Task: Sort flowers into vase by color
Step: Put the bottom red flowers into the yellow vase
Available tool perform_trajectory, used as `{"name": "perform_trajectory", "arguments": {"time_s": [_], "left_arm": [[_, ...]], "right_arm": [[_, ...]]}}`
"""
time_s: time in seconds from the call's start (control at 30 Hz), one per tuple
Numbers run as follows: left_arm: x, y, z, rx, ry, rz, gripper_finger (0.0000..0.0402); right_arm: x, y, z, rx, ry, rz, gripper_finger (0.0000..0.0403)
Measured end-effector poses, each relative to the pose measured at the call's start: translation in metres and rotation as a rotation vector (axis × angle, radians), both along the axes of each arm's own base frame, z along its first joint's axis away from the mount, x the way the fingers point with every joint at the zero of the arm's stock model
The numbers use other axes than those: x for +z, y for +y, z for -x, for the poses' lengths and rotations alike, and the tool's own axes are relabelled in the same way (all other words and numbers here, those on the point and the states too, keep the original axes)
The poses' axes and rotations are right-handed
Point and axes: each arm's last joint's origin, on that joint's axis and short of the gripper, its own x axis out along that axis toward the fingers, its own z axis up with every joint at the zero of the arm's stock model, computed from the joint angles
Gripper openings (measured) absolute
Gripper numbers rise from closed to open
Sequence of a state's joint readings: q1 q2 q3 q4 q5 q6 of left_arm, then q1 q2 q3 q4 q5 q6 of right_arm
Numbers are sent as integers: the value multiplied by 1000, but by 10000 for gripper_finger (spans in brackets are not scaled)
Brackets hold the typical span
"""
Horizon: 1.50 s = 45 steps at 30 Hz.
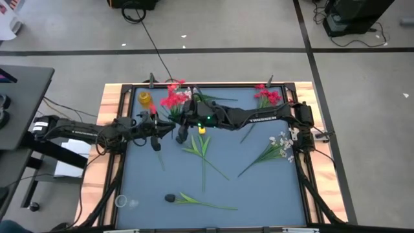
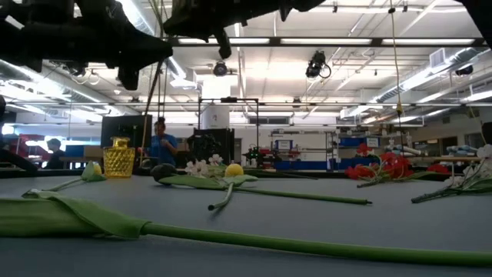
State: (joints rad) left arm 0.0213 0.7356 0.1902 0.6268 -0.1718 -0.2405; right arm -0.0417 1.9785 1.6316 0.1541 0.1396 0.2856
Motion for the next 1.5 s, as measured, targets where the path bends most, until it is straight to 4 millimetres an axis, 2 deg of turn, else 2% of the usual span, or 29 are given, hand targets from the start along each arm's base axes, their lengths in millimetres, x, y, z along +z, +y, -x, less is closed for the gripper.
{"name": "perform_trajectory", "arguments": {"time_s": [0.13,0.27,0.47,0.6,0.87,0.97,1.07,1.3,1.5], "left_arm": [[1,4,3,27,1,10,118],[1,8,2,46,3,24,156],[15,11,-9,-33,32,-4,166],[24,15,-12,-15,75,-37,141],[29,23,-11,22,133,-63,25],[29,25,-11,4,131,-62,10],[29,25,-11,-5,138,-61,6],[33,31,-5,49,109,-63,3],[40,36,4,96,70,-70,2]], "right_arm": [[3,2,1,-6,93,69,16],[6,1,1,23,99,88,16],[6,-10,1,67,99,83,16],[7,-17,3,89,105,71,16],[12,-23,9,110,123,86,15],[11,-24,9,110,131,74,17],[9,-25,10,85,154,41,46],[13,-28,13,30,152,41,154],[17,-28,17,30,155,40,205]]}}
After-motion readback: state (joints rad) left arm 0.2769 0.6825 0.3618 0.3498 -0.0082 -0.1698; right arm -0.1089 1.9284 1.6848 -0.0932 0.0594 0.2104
